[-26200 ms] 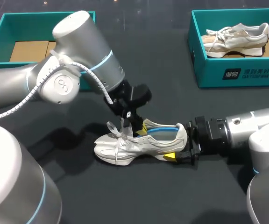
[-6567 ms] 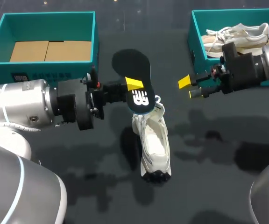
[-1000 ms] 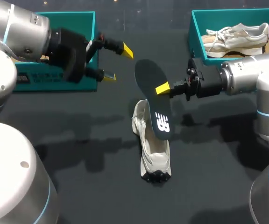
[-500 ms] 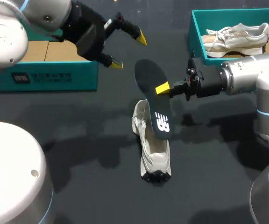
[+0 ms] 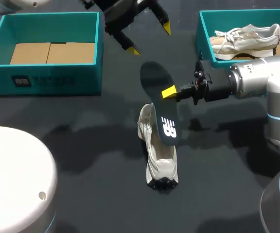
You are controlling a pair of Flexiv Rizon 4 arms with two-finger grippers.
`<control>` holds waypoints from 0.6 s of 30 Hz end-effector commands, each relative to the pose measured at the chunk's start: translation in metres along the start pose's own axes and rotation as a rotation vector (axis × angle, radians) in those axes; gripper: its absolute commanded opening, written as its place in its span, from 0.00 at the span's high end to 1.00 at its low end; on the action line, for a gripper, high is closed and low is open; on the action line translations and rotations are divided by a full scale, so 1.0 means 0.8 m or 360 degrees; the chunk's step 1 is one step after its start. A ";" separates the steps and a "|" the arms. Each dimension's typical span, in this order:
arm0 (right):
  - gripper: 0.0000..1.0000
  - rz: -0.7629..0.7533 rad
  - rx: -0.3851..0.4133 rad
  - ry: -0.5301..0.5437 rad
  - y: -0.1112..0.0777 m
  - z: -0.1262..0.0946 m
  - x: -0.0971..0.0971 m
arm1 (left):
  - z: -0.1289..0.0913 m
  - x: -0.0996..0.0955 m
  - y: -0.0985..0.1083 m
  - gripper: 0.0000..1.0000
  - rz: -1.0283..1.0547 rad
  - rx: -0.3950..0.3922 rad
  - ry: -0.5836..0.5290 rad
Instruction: Take the shoe out of the shoebox, open the shoe tongue, remove and reinsert the insole, then place the shoe into the shoebox
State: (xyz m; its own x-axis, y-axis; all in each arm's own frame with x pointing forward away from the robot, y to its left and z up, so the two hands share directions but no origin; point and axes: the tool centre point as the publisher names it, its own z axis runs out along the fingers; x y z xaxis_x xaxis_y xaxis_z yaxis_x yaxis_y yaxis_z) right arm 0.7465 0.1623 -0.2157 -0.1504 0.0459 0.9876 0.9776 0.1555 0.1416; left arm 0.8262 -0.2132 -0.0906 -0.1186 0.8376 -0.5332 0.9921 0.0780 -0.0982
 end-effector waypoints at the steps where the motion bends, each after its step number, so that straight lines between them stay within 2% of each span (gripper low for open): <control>1: 1.00 -0.0001 -0.0002 -0.0001 -0.001 0.001 -0.001 | 0.010 -0.018 0.005 0.00 0.0026 -0.0010 0.0635; 8: 1.00 -0.0001 -0.0002 -0.0001 -0.001 0.001 -0.001 | 0.018 -0.031 0.008 0.00 0.0060 -0.0055 0.0774; 18: 1.00 -0.0001 -0.0002 -0.0001 -0.001 0.001 -0.001 | 0.033 -0.036 0.010 0.00 0.0069 -0.0033 0.0832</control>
State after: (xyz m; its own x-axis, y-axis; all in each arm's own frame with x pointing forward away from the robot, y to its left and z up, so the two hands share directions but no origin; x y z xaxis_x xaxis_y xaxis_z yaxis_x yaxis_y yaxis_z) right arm 0.7464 0.1621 -0.2157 -0.1508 0.0463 0.9875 0.9775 0.1560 0.1419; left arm 0.8330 -0.2451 -0.0979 -0.0566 0.9764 -0.2086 0.9971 0.0445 -0.0621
